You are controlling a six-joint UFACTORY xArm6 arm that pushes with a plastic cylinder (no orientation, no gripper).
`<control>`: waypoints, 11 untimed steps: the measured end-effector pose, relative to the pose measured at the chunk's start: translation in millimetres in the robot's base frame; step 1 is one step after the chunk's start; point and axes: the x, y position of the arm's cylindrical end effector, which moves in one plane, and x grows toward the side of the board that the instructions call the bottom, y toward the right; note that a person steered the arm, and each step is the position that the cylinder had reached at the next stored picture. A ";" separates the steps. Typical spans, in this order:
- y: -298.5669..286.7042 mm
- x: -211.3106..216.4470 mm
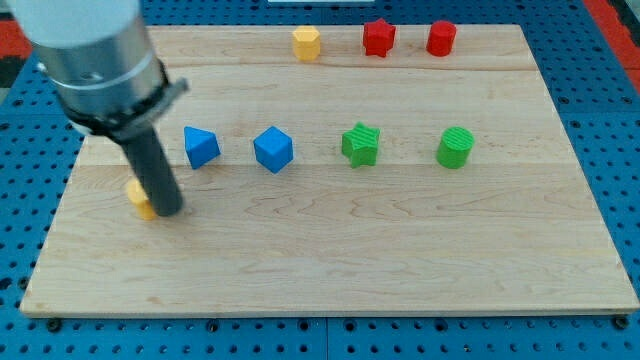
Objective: Drag the yellow heart to the left of the blue triangle
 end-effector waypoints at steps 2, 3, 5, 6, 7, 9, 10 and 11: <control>-13.6 43.4; -25.9 28.9; -43.6 40.1; -33.0 4.6; -18.8 -59.7; -73.9 -9.4; -110.3 -10.3; -79.2 -34.8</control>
